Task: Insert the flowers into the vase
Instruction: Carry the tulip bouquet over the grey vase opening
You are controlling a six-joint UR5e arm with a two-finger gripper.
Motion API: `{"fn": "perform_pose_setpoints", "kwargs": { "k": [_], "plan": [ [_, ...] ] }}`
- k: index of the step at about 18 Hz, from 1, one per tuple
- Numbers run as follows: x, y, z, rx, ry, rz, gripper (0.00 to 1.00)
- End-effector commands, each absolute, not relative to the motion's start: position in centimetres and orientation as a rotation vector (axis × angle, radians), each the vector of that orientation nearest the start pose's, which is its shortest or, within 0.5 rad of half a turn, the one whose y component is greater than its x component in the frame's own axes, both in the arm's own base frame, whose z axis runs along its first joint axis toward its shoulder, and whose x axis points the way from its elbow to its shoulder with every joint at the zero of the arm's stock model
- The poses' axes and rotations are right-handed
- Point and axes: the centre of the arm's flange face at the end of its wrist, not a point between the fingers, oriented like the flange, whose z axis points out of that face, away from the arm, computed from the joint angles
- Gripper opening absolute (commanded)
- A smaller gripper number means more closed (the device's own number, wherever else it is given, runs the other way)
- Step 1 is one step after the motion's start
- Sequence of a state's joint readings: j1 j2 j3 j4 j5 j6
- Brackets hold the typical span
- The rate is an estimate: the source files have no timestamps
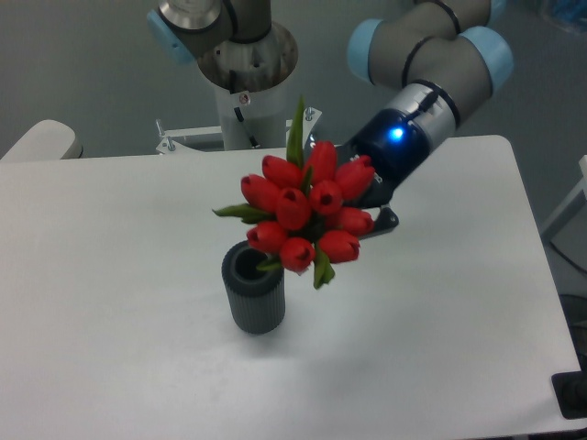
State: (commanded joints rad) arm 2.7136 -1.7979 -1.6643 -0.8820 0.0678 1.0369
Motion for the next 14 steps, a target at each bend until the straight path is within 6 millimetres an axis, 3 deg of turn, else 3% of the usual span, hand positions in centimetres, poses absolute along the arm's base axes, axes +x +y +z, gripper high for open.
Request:
{"fn": "perform_pose_setpoints", "kwargs": {
  "k": [4,14],
  "plan": [
    [-40.4,45.2,48.5,-1.583,0.243,-0.450,0.30],
    [-39.5,45.0,45.8,-1.578,0.262,-0.441,0.30]
  ]
}}
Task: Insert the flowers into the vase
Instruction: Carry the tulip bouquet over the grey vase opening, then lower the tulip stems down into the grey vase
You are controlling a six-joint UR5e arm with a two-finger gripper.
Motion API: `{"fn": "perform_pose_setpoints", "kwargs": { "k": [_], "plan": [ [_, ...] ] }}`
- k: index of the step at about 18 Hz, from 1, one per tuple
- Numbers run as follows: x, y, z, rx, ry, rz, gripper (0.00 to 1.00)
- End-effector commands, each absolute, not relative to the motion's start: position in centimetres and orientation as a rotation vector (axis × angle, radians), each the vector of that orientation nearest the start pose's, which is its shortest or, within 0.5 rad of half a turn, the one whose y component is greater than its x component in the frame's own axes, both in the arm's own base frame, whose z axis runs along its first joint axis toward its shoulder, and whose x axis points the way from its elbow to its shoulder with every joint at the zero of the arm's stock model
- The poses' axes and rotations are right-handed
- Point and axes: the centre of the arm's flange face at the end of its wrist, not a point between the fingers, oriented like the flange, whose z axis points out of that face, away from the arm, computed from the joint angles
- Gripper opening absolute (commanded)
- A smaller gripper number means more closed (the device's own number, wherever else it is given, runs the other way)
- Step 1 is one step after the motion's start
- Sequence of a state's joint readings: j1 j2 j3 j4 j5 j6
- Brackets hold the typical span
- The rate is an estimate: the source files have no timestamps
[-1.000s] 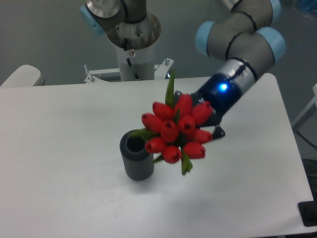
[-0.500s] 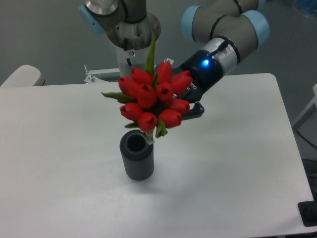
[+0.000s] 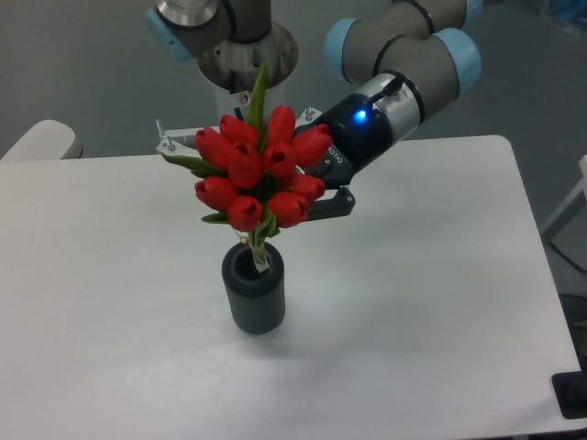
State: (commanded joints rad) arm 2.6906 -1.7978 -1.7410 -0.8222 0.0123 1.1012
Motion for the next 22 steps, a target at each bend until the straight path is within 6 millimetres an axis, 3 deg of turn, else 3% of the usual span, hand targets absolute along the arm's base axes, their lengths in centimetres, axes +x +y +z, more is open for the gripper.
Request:
{"fn": "perform_pose_setpoints", "kwargs": {
  "k": [8,12,18,22],
  "plan": [
    [-38.3,44.4,43.8,-1.579,0.254,-0.450,0.30],
    [-37.8,44.3,43.8,-1.579,0.255,-0.451,0.30],
    [-36.6,43.8,41.1,-1.575,0.271,-0.441,0.31],
    [-36.5,44.1,40.3,-1.575,0.276,-0.443,0.31]
  ]
}}
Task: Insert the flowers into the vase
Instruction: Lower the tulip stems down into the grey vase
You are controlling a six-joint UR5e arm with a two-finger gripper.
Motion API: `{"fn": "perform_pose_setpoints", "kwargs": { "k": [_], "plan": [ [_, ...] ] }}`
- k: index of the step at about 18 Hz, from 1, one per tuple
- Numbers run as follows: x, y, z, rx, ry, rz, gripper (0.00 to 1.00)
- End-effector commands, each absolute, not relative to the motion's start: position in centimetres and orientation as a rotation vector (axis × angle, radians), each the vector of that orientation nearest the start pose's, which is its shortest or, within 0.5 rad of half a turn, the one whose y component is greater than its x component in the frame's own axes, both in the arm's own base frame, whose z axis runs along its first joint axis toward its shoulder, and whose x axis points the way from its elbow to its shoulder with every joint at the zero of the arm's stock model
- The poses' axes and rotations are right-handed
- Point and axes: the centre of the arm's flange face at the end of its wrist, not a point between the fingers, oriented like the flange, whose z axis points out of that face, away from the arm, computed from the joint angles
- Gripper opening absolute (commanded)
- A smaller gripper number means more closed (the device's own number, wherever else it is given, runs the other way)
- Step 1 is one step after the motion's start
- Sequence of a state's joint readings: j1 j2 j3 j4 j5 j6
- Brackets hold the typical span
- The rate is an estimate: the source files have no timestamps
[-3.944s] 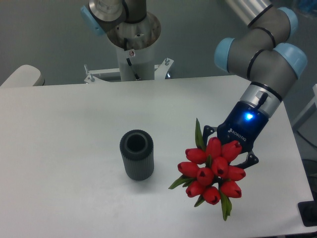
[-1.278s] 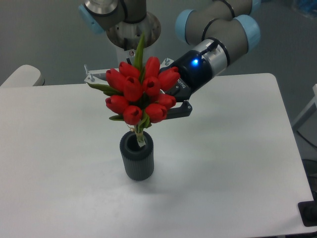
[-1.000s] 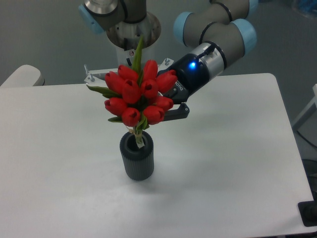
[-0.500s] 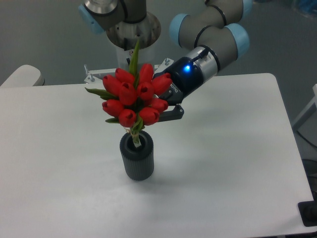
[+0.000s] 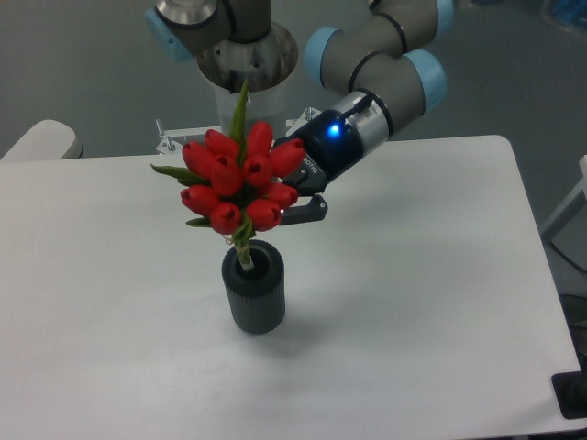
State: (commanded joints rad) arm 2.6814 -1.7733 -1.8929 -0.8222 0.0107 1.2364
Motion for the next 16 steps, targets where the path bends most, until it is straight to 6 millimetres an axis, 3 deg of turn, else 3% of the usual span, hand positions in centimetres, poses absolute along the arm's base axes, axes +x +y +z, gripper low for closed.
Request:
{"fn": "perform_pose_setpoints", "kwargs": {
  "k": [6,16],
  "plan": [
    [-36.3,43.3,37.1,-1.574,0.281,-0.420,0.31],
    [-36.1,42.9,34.1,-1.591,0.246,-0.448,0.31]
  ]
}}
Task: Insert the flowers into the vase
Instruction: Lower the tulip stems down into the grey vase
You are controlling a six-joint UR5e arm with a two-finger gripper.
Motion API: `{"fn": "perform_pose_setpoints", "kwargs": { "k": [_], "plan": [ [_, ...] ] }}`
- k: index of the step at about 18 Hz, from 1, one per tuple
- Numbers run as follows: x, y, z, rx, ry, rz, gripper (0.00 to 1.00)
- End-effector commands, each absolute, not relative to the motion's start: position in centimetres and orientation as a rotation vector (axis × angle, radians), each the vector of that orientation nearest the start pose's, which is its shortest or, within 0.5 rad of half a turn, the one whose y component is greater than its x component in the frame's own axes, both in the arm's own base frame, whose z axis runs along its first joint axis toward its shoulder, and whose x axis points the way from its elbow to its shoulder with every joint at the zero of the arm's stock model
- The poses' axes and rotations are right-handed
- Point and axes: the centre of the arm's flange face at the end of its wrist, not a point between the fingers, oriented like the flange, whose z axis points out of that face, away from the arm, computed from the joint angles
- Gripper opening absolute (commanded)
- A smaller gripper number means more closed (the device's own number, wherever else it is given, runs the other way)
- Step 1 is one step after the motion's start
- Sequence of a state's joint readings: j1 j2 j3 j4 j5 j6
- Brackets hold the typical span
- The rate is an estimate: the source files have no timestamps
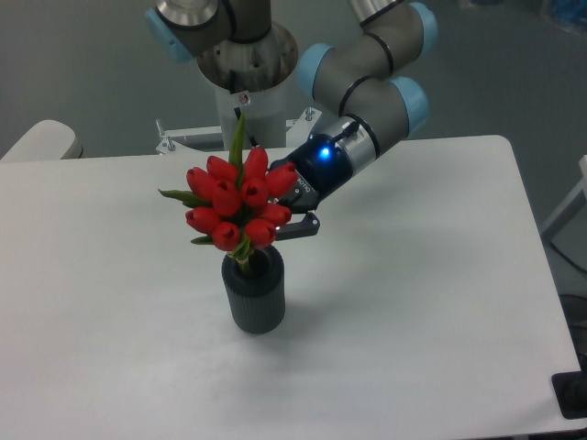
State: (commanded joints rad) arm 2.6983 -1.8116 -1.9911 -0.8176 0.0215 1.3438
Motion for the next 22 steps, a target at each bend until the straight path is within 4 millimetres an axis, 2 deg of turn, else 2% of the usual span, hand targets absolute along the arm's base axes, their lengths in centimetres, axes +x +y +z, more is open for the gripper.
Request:
{"fn": "perform_pose_setpoints", "kwargs": {
  "k": [12,22],
  "plan": [
    [-37.2,42.4,31.3,-1.607,0.187,-0.478,0.31],
    [-37.2,42.1,28.8,-1.616,0.138,-0.520,0.31]
  ]
}}
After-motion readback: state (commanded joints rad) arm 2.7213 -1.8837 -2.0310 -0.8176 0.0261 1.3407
